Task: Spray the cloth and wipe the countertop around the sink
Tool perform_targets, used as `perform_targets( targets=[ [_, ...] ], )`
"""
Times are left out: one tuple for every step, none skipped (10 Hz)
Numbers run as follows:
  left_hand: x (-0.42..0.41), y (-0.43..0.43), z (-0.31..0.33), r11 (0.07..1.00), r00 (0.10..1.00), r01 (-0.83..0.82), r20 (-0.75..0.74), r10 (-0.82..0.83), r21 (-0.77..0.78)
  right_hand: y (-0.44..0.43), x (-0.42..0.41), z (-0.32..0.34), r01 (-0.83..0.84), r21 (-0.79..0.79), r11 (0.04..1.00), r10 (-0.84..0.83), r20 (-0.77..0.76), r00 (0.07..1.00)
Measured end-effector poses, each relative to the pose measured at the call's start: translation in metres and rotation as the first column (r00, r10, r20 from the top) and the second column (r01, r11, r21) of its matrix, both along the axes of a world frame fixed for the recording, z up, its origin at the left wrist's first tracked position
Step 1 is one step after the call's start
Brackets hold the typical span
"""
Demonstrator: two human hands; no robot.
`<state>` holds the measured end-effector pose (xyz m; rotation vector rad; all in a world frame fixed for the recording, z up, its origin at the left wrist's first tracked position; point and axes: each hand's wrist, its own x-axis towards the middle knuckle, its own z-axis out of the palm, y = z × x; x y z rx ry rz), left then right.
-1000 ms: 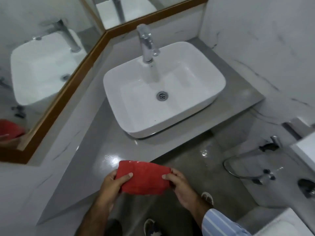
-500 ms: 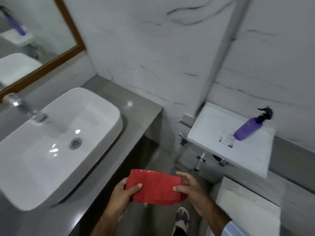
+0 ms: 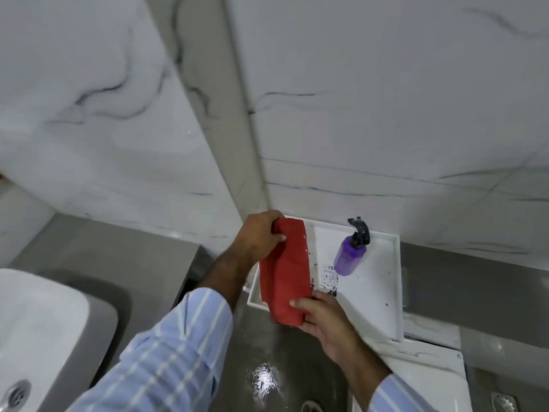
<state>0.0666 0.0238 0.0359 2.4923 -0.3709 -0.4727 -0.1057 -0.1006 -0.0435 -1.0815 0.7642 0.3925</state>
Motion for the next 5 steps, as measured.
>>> perform_targets(
  targets=[
    [0.032,-0.033,-0.021,0.983,0.988,0.138,-0.084,-0.129,0.124,-0.001,0.025,-0.012,0.047,0.041,0.998,-0.044,-0.067,0.997],
    [0.043,-0.049,-0.044,0.946,0.970,0.231,-0.133,-0.205,0.228,0.003,0.042,-0.020,0.055,0.072,0.996,-0.045,-0.134,0.990],
    [0.042,-0.050,-0.064,0.916,0.954,0.284,-0.174,-0.242,0.283,-0.005,0.045,-0.027,-0.108,-0.259,0.960,0.087,-0.092,0.992],
    [0.034,-0.037,-0.072,0.888,0.941,0.331,-0.184,-0.284,0.320,-0.028,0.022,-0.030,-0.291,-0.819,0.495,0.310,-0.147,0.939],
    [0.020,-0.021,-0.069,0.896,0.946,0.324,-0.085,-0.313,0.304,-0.073,-0.005,-0.028,-0.262,-0.963,0.071,0.259,-0.236,0.937]
  ],
)
